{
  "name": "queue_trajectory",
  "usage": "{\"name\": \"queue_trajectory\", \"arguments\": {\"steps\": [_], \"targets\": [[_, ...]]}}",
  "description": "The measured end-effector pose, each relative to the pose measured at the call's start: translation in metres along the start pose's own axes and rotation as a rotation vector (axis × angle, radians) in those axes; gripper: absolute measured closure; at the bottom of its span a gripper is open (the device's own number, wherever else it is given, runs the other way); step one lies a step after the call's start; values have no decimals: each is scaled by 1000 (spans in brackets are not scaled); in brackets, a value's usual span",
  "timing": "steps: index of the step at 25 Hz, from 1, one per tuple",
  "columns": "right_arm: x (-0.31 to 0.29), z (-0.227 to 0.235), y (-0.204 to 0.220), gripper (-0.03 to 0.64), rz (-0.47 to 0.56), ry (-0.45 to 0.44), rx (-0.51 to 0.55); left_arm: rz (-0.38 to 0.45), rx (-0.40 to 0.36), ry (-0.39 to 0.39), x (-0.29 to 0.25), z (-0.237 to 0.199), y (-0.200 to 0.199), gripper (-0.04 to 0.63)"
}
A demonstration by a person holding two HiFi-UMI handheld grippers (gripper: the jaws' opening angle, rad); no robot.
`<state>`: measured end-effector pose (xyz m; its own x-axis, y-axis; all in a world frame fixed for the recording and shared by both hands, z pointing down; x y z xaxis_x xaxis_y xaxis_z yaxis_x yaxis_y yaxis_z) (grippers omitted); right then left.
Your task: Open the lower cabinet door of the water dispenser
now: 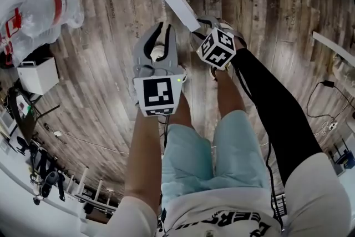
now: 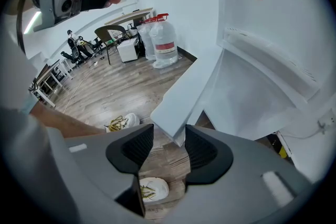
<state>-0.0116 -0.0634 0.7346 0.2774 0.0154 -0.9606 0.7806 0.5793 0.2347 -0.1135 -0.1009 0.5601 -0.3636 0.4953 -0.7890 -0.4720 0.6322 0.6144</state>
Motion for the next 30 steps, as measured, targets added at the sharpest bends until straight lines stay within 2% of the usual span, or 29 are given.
{"name": "queue_trajectory", "arguments": {"steps": [5,17,30], "targets": [[-5,-12,-11,448,-16,-8,23,11,-6,3,7,-4,7,535],[-15,-41,-39,448,-50,-27,92,14,88,-20,28,-37,36,535],[-29,-71,-80,448,-84,-42,130,13,131,-50,51,-85,63,535]]}}
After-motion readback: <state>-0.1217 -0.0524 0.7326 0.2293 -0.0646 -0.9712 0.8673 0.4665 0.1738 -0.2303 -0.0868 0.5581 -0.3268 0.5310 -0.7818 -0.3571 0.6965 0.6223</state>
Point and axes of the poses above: the fingertips, and each gripper's own axes: x backward along the fingers, z to its right, y out of its underside, the point moved 6 cm from there along x, backward along the fingers, and after that the axes turned 15 degrees about -z, right-handed, at the moved point
